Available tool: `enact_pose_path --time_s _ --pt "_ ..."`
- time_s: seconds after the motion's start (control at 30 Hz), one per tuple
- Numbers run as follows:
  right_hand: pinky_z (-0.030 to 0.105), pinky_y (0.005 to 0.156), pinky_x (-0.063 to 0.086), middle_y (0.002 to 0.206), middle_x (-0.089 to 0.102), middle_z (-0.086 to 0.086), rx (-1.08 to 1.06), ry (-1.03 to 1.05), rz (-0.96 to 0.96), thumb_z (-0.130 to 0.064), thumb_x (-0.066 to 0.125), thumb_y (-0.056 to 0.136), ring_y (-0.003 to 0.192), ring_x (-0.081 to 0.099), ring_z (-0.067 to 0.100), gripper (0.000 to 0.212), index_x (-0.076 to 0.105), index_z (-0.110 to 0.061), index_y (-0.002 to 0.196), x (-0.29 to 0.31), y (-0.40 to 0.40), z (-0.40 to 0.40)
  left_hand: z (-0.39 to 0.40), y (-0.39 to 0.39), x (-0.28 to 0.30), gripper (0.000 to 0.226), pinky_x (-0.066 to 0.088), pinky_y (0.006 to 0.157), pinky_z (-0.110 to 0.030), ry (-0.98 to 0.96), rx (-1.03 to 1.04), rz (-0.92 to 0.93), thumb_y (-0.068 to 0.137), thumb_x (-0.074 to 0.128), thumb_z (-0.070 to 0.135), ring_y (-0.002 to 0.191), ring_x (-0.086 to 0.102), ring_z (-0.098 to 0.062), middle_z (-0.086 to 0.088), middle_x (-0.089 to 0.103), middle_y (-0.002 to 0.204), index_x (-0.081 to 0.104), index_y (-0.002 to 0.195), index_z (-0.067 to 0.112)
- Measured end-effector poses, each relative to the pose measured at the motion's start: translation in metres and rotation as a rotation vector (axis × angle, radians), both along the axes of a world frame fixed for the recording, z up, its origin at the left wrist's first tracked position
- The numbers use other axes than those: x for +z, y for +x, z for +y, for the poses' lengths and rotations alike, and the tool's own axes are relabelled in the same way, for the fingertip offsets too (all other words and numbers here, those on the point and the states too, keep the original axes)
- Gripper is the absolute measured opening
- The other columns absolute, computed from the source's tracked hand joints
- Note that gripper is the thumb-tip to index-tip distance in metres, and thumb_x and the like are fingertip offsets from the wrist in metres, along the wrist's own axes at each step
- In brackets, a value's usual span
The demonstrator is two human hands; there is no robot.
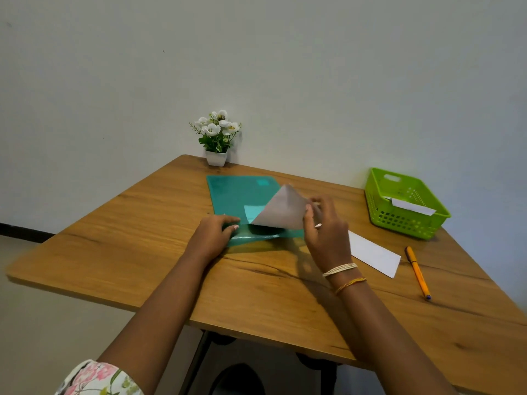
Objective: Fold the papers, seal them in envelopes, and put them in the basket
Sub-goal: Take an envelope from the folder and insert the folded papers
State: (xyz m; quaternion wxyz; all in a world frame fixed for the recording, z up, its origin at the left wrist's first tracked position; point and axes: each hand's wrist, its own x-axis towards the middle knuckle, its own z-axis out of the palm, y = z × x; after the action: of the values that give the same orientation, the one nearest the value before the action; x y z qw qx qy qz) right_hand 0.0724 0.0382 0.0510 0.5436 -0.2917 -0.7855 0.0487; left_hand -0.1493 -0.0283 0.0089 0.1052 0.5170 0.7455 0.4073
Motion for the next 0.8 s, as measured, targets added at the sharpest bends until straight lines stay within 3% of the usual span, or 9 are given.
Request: enact_pose_path --time_s 0.07,0.27,0.3,0.37,0.43,0.53,0.6,0.67,0.8 --pt "0.035 0.058 0.048 0.088 0.066 0.01 -0.054 0.004 0.14 -0.011 0.052 0.093 0.073 0.061 0.021 0.015 0.058 -0.004 0.105 0.015 0.006 0.003 0.001 -0.002 -0.002 0.03 0.04 0.104 -0.035 -0.022 -0.012 0.006 0.093 0.058 0.024 0.127 0.05 -0.021 -0.008 0.061 0.13 0.066 0.122 0.018" --pt "0.011 0.068 0.042 0.094 0.057 -0.002 -0.178 -0.011 0.469 -0.011 0.046 0.097 0.081 0.05 0.002 0.019 0.057 -0.001 0.108 0.054 0.026 0.022 0.0 -0.004 -0.005 0.054 0.044 0.098 -0.039 0.011 -0.016 -0.119 0.095 0.03 0.057 0.111 0.058 -0.019 -0.003 0.067 0.12 0.072 0.109 0.026" --pt "0.012 0.068 0.045 0.095 0.057 -0.002 -0.189 0.003 0.506 -0.013 0.046 0.097 0.08 0.051 0.001 0.019 0.057 -0.001 0.108 0.059 0.029 0.024 -0.001 -0.004 -0.005 0.062 0.043 0.098 -0.04 0.006 -0.009 -0.144 0.091 0.026 0.064 0.11 0.058 -0.019 -0.002 0.066 0.119 0.073 0.107 0.027" --pt "0.029 0.064 0.055 0.094 0.057 -0.003 -0.196 0.025 0.563 -0.016 0.044 0.098 0.078 0.056 0.006 0.02 0.056 -0.004 0.109 0.065 0.034 0.024 -0.002 -0.002 -0.003 0.072 0.046 0.093 -0.042 -0.019 0.002 -0.157 0.084 0.023 0.073 0.102 0.061 -0.021 -0.004 0.068 0.109 0.074 0.097 0.023" --pt "0.03 0.059 0.057 0.096 0.056 0.0 -0.175 0.037 0.597 -0.017 0.043 0.099 0.08 0.059 0.011 0.022 0.054 -0.002 0.111 0.068 0.036 0.021 -0.003 -0.001 -0.002 0.074 0.051 0.081 -0.044 -0.052 0.018 -0.109 0.079 0.03 0.077 0.086 0.063 -0.022 -0.006 0.069 0.094 0.07 0.087 0.015" --pt "0.012 0.061 0.052 0.099 0.055 0.004 -0.149 0.062 0.58 -0.013 0.044 0.1 0.086 0.061 0.017 0.023 0.052 0.004 0.113 0.064 0.037 0.017 -0.001 -0.001 -0.002 0.049 0.053 0.08 -0.041 -0.062 0.04 -0.022 0.086 0.052 0.059 0.091 0.063 -0.02 -0.006 0.069 0.101 0.069 0.102 0.016" --pt "0.02 0.063 0.056 0.1 0.055 0.002 -0.138 0.056 0.538 -0.014 0.045 0.099 0.089 0.061 0.015 0.023 0.052 0.003 0.113 0.052 0.038 0.018 0.0 -0.002 -0.001 0.039 0.051 0.091 -0.039 0.002 0.086 -0.05 0.087 0.062 0.041 0.105 0.061 -0.023 -0.008 0.067 0.113 0.063 0.118 0.016" --pt "0.031 0.062 0.057 0.101 0.055 0.001 -0.125 0.019 0.505 -0.015 0.045 0.099 0.091 0.061 0.014 0.022 0.052 0.001 0.112 0.037 0.038 0.021 0.001 -0.002 -0.001 0.046 0.047 0.095 -0.036 0.063 0.109 -0.089 0.087 0.066 0.025 0.111 0.059 -0.023 -0.009 0.065 0.117 0.051 0.13 0.019" --pt "0.025 0.063 0.056 0.101 0.058 0.004 -0.082 -0.027 0.443 -0.017 0.047 0.097 0.094 0.063 0.023 0.02 0.054 -0.002 0.11 0.01 0.036 0.02 0.003 -0.003 -0.006 0.042 0.042 0.101 -0.041 0.091 0.24 0.117 0.088 0.059 0.013 0.116 0.055 -0.025 -0.008 0.061 0.125 0.054 0.129 0.023"
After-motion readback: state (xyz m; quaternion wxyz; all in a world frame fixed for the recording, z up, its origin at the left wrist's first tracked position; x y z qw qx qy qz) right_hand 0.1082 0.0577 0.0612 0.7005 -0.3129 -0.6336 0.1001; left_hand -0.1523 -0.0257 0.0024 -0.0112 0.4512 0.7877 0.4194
